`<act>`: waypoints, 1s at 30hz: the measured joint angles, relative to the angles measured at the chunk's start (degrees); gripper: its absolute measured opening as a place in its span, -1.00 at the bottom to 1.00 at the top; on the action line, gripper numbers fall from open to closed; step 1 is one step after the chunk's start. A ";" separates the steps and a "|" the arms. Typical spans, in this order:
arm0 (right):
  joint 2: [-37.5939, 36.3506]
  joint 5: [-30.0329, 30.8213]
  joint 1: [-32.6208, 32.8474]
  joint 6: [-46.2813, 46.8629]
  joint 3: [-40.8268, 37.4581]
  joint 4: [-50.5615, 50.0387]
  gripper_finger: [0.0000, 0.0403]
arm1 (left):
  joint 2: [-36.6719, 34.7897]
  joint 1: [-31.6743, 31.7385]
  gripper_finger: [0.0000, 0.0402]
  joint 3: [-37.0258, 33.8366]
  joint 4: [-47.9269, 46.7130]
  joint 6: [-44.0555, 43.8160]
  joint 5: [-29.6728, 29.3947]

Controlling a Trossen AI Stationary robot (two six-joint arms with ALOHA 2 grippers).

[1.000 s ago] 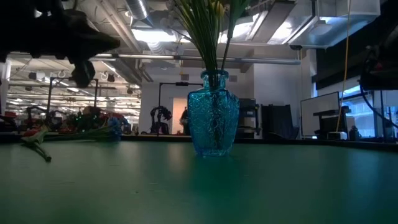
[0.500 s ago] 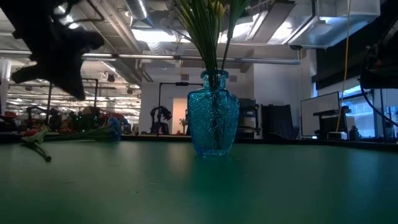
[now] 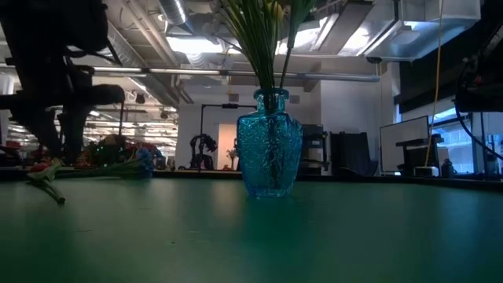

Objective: Sort flowers into vase by color
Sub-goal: Put the red flower into the purple vase

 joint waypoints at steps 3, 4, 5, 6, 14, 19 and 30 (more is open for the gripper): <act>0.29 -0.09 0.00 1.16 0.00 -0.25 0.32 | 2.16 0.48 -0.28 0.00 0.37 -2.51 -0.57; 0.38 -0.52 0.00 1.42 0.00 -0.11 0.32 | 3.15 0.48 -0.25 0.00 0.76 -3.42 -0.61; 0.48 -0.90 0.00 1.59 -0.01 0.05 0.32 | 4.21 0.48 -0.24 0.00 1.18 -4.39 -0.61; 0.67 -1.44 0.00 1.65 0.00 0.57 0.32 | 5.34 0.48 -0.24 0.00 1.28 -5.40 -0.50; 1.78 -2.14 0.00 2.12 0.00 1.18 0.32 | 10.68 0.48 -0.40 2.73 -3.33 -7.46 5.56; 1.77 -2.45 0.00 2.63 0.00 0.32 0.32 | 10.61 0.19 -0.49 8.26 -11.48 -11.14 7.00; 2.24 -5.54 0.02 7.29 0.00 -1.84 0.32 | 10.50 0.01 -0.33 -5.36 4.86 -25.34 5.12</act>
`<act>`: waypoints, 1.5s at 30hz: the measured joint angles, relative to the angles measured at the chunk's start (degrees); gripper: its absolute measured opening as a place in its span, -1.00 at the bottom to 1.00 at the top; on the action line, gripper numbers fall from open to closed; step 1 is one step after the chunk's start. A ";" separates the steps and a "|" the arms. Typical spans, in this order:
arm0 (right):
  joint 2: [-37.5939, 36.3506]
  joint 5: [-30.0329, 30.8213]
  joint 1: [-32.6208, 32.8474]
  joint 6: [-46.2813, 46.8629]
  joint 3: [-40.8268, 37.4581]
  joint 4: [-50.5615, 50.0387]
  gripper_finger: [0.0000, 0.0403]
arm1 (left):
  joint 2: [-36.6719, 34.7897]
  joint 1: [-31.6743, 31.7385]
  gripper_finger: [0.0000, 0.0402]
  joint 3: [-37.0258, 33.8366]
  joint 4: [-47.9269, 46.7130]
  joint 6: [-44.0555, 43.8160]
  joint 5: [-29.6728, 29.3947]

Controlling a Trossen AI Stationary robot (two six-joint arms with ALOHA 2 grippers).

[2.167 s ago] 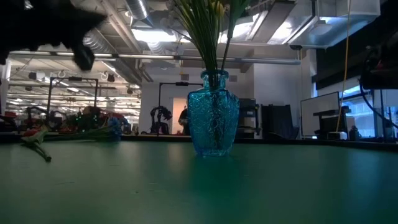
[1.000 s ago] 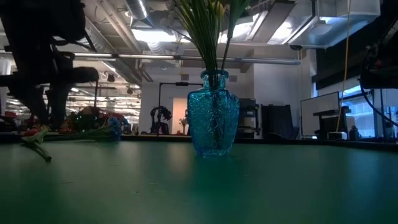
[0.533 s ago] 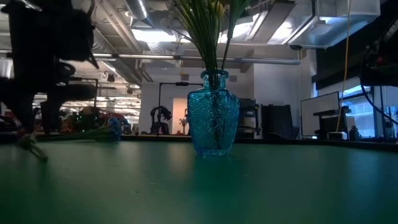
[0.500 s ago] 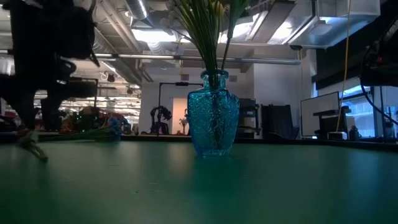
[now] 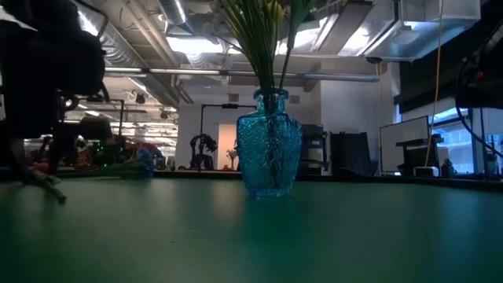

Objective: Sort flowers into vase by color
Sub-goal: Put the red flower into the purple vase

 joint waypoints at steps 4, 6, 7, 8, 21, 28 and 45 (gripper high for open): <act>1.34 -1.19 -0.01 2.27 0.00 -0.12 0.32 | 0.23 -0.06 -0.29 -1.26 1.35 -1.38 -2.94; 2.31 -1.50 0.00 2.91 0.00 -0.32 0.32 | 0.43 -0.01 -0.29 -0.79 0.86 -1.30 -3.68; 2.80 -1.50 0.00 2.96 0.00 -0.54 0.32 | 0.55 -0.01 -0.29 -0.61 0.85 -1.08 -4.49; 3.25 -1.48 0.00 2.99 0.00 -0.51 0.32 | 0.57 -0.01 -0.31 -0.44 1.20 -0.87 -5.69; 4.11 -1.81 0.00 3.09 0.00 1.32 0.32 | 0.98 0.00 -0.95 -0.36 8.85 1.91 -21.84; 4.15 -2.07 0.00 3.49 0.00 2.50 0.32 | -4.11 -0.82 -0.98 1.70 12.81 9.75 -39.94; 2.56 17.96 -11.14 -12.38 12.82 -4.41 0.32 | -11.64 28.51 -0.99 11.35 67.61 103.34 -15.95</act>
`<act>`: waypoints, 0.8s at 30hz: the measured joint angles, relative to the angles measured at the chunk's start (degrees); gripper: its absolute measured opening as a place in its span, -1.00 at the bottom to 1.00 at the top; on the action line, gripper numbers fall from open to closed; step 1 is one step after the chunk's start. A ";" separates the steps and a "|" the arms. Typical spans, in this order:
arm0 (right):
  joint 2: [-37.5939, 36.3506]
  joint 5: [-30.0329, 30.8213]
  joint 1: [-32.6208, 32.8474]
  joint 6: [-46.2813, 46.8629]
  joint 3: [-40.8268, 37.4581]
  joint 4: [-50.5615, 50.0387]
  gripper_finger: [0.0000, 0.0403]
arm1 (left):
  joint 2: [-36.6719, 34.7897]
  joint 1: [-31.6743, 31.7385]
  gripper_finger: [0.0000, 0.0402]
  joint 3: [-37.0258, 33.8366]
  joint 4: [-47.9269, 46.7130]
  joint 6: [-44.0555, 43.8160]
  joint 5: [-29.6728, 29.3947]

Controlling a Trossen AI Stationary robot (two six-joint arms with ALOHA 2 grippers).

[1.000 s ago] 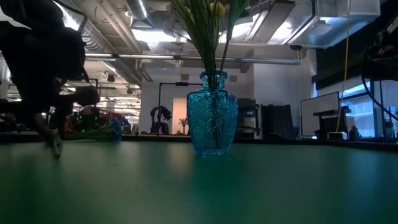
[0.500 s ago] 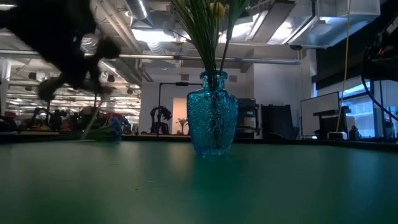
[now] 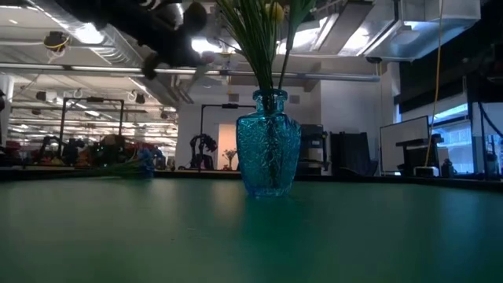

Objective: Sort flowers into vase by color
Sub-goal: Put the red flower into the purple vase

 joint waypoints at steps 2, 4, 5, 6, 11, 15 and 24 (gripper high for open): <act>-0.19 0.78 -2.50 -2.13 0.29 -0.61 0.32 | 1.36 2.48 -0.99 0.00 5.49 3.67 6.66; 0.12 2.08 -4.96 -3.84 0.23 -0.54 0.32 | 3.67 3.21 -0.99 -0.02 13.16 7.02 14.95; 0.30 2.23 -6.22 -4.08 0.12 -0.29 0.32 | 4.83 3.17 -0.99 -0.02 17.73 8.91 19.24; 0.51 2.43 -7.46 -4.12 -0.13 0.51 0.32 | 5.95 2.97 -0.99 0.00 21.96 10.59 23.13; 4.27 -0.89 -14.79 -3.71 -2.57 5.69 0.32 | 11.64 0.41 -0.99 6.22 23.83 18.43 27.32; 11.20 -5.39 -22.62 -5.45 -3.80 13.46 0.32 | 16.42 -0.42 -0.99 14.09 20.66 23.72 28.78; 20.97 -23.28 -44.86 -23.26 -3.80 41.63 0.32 | 19.88 -0.46 -0.99 25.04 20.40 28.25 39.21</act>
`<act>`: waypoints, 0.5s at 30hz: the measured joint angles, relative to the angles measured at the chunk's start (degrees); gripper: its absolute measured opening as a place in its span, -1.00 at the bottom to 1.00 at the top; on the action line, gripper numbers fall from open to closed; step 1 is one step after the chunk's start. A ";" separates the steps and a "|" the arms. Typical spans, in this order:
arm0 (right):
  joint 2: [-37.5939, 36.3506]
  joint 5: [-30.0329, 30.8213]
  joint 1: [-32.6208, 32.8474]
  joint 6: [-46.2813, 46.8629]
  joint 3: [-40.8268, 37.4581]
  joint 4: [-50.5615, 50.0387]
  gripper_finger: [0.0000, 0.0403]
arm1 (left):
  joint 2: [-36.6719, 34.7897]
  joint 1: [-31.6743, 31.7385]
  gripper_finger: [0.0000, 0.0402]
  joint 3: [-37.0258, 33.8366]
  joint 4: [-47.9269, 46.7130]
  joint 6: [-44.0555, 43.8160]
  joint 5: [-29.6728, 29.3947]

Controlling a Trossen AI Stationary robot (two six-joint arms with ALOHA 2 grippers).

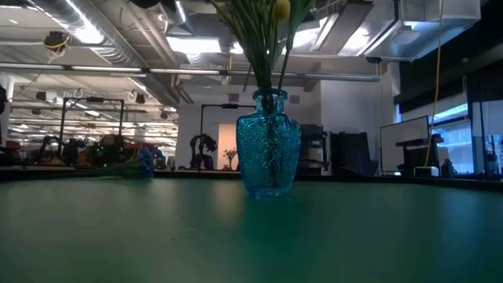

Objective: Sort flowers into vase by color
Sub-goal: Put the red flower into the purple vase

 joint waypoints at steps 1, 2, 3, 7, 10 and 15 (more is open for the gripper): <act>0.32 -3.46 -2.35 -1.48 0.03 3.30 0.32 | -0.04 0.00 -0.98 0.24 0.14 0.55 0.82; 0.82 -6.38 -4.94 -2.97 0.13 5.96 0.32 | -0.17 0.00 -0.98 0.24 0.35 0.83 1.58; 1.29 -8.46 -7.46 -4.10 0.13 8.10 0.32 | -0.20 0.00 -0.98 0.24 0.79 1.01 2.37; 4.49 -17.84 -16.49 -4.07 0.11 13.92 0.32 | -0.14 0.02 -0.98 0.24 1.64 4.71 3.77; 8.38 -24.27 -21.76 -2.86 0.02 19.18 0.32 | 0.20 0.18 -0.98 0.24 2.25 7.32 3.81; 15.83 -27.48 -26.52 -2.78 0.07 31.29 0.31 | 0.22 1.23 -0.97 0.24 2.56 8.35 7.09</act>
